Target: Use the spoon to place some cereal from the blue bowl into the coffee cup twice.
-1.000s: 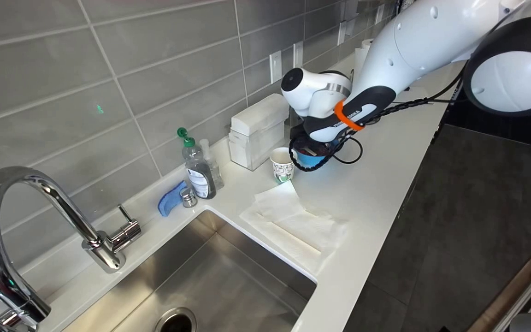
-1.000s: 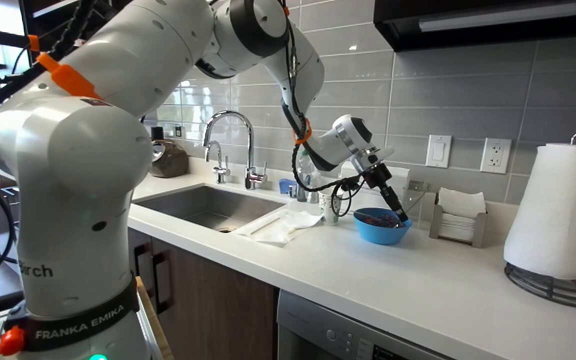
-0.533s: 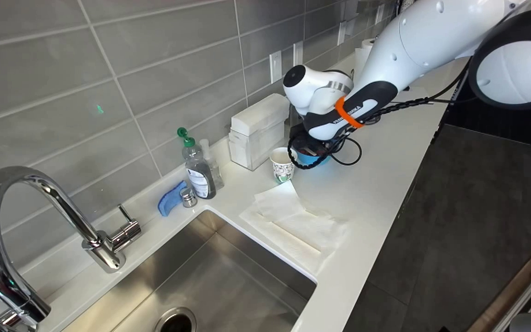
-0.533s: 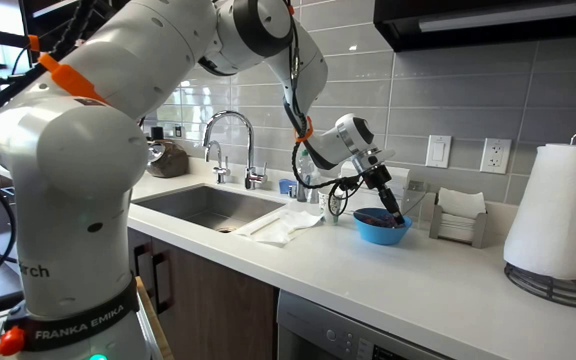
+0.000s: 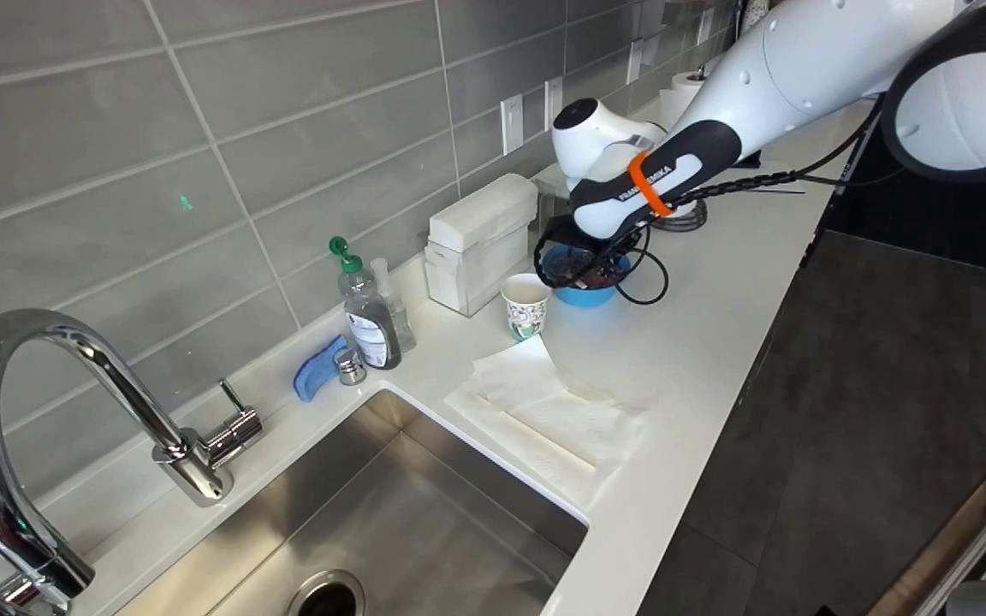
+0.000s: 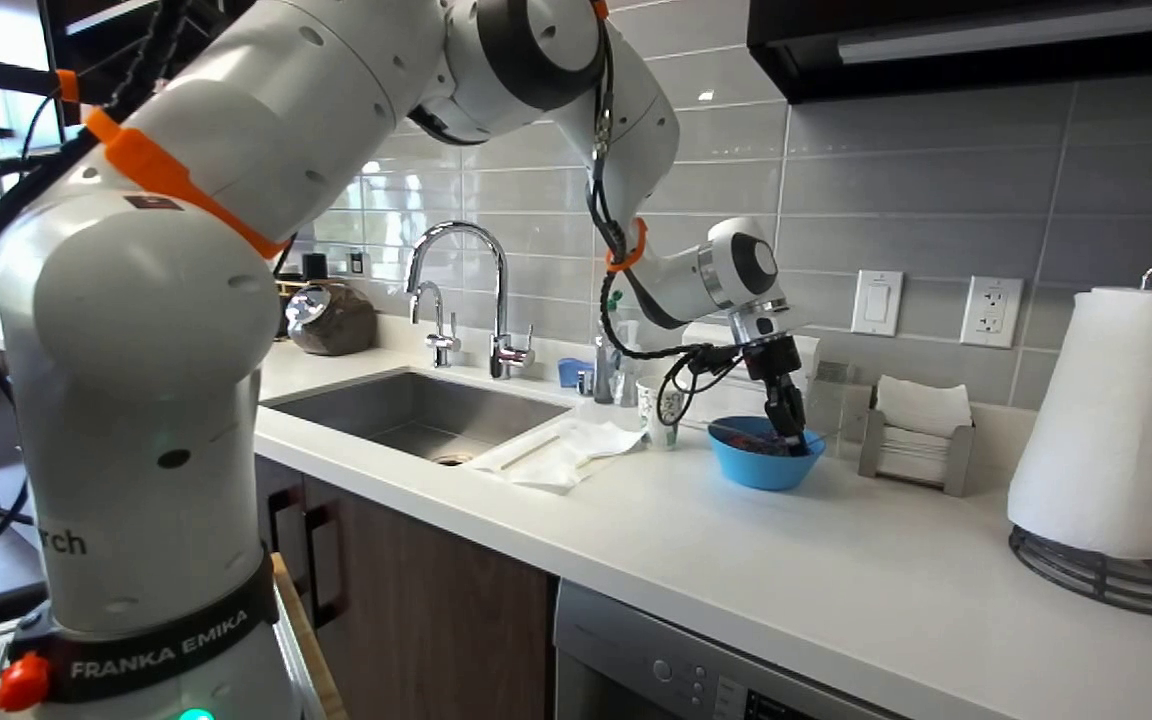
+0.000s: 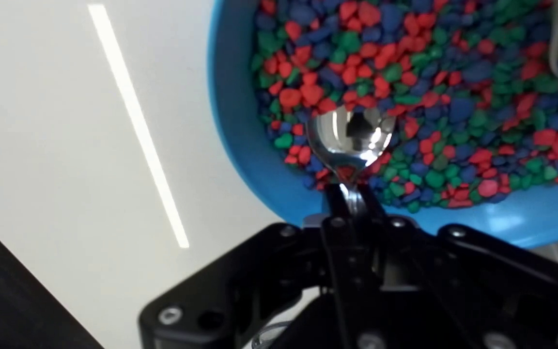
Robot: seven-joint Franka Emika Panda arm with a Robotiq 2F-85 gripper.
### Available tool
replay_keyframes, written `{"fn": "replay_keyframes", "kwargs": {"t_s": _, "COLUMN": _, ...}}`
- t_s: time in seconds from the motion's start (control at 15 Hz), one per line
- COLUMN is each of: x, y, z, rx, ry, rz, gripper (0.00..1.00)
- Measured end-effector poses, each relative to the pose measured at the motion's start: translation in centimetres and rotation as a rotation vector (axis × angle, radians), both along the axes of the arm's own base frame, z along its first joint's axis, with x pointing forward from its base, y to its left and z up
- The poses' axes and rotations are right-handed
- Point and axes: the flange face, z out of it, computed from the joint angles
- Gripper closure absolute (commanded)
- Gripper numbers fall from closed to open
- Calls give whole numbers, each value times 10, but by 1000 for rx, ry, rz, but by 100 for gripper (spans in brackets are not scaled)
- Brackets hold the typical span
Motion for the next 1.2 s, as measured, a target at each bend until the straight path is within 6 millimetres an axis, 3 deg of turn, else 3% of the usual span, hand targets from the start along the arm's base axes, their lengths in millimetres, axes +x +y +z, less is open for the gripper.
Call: {"fn": "replay_keyframes", "kwargs": {"t_s": 1.2, "x": 4, "y": -39, "z": 6, "rx": 238, "ry": -22, "rz": -180, "gripper": 98}}
